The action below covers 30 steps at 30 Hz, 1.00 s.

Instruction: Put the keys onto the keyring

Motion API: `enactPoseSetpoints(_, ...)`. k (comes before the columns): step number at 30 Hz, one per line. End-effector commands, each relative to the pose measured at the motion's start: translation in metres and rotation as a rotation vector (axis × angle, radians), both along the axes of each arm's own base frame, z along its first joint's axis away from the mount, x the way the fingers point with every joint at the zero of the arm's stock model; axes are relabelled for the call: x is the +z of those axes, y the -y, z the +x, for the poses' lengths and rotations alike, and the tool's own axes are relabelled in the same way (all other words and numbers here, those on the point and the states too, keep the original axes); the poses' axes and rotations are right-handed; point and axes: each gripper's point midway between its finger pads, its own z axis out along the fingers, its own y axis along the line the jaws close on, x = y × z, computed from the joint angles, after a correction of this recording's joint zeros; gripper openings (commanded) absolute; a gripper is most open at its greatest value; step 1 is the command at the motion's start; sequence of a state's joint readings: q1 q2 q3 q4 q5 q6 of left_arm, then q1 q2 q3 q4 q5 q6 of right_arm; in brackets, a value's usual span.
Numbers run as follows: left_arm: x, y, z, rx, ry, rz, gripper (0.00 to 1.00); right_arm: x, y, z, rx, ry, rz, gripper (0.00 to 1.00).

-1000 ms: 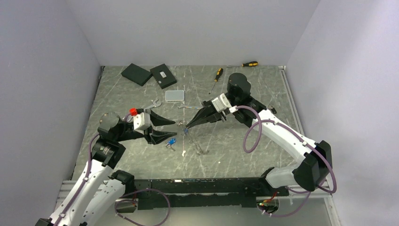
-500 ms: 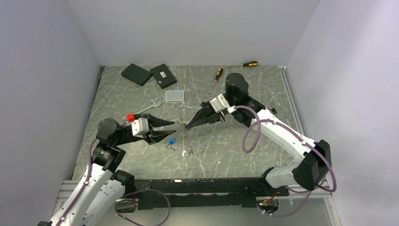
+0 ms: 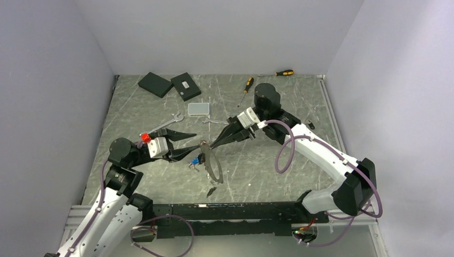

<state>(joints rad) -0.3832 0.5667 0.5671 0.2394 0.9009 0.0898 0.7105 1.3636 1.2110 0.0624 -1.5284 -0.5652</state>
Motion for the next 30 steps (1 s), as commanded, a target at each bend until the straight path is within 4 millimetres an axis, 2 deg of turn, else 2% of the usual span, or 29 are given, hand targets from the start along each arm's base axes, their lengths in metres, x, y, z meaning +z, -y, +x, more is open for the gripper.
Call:
enactPoseSetpoints(1, 0.0101, 0.0025, -0.0055, -0.036, 0.088, -0.011, 0.45, 0.0205, 0.009, -0.0181, 0.125, 0.065, 0.066, 0.0)
enactPoseSetpoints(18, 0.0094, 0.0091, -0.0073, -0.094, 0.1, -0.007, 0.37, 0.0172, 0.0064, -0.0174, 0.127, 0.061, 0.068, 0.0)
enactPoseSetpoints(24, 0.0099, 0.0105, -0.0078, -0.106, 0.104, -0.009, 0.21, 0.0154, 0.0066, -0.0176, 0.125, 0.058, 0.068, 0.0)
enactPoseSetpoints(26, 0.0093, 0.0113, -0.0087, -0.115, 0.104, -0.006, 0.03, 0.0143, 0.007, -0.0183, 0.126, 0.053, 0.065, 0.0)
enactPoseSetpoints(27, 0.0084, 0.0114, -0.0084, -0.115, 0.101, -0.003, 0.0, 0.0143, 0.008, -0.0196, 0.134, 0.052, 0.066, 0.0)
enactPoseSetpoints(30, 0.0065, 0.0112, -0.009, -0.116, 0.104, 0.003, 0.0, 0.0135, 0.0069, -0.018, 0.117, 0.055, 0.066, 0.0)
